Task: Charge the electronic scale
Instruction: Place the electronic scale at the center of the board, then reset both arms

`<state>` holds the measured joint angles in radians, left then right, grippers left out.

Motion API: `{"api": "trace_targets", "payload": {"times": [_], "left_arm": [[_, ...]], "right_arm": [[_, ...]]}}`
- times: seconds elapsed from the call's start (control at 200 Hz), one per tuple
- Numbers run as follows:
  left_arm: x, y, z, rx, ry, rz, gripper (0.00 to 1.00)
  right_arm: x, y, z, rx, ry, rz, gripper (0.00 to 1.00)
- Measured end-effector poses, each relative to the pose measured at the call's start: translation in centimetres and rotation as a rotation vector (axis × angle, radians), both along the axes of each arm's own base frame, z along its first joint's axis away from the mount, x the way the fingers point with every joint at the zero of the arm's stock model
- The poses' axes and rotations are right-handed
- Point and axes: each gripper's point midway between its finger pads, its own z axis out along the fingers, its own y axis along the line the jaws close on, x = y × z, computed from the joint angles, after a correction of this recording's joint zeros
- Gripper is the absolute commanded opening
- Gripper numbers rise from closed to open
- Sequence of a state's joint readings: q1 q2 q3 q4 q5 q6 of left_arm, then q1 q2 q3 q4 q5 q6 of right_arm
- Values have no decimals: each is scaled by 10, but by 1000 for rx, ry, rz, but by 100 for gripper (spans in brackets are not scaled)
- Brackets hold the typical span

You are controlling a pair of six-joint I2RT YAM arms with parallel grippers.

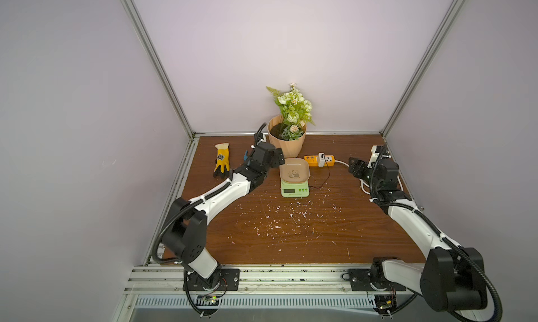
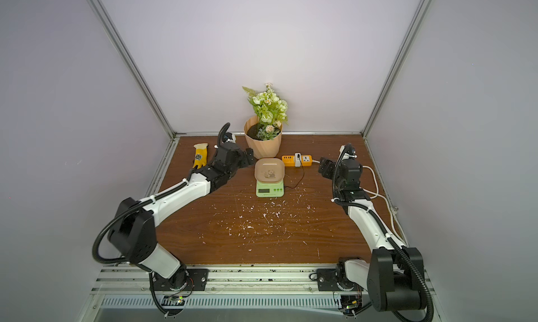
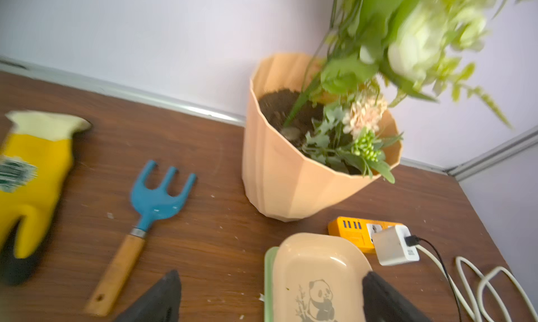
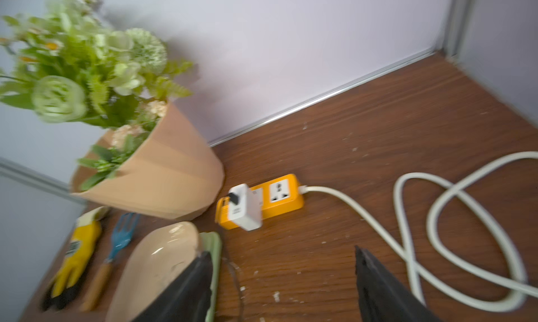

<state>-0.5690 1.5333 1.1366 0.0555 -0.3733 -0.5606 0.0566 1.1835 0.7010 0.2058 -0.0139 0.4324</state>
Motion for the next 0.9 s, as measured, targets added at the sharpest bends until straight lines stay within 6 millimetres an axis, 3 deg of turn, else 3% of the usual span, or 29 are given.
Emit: {"api": "trace_targets", "payload": {"times": [0.075,0.165,0.335,0.445,0.545,0.696,0.901], "left_arm": [[-13,34,12,68,-84,78,97],[-27,79,3,169,-135,172,97],[-58,181,-59,348,-95,375,97],[-78,220,-97,404,-39,432,97],[-89,238,-115,413,-28,450,97],[-92,246,-127,410,-56,425,97],[-90,237,-127,396,-134,359,97]], "right_arm": [[-6,-23,-15,-56,7,-109,94],[-13,-45,-36,-126,29,-201,98],[-18,-69,-70,-252,85,-289,99],[-24,-76,-81,-311,67,-311,99],[-31,-81,-95,-338,47,-314,99],[-35,-86,-119,-346,59,-295,100],[-34,-70,-106,-345,-57,-204,99]]}}
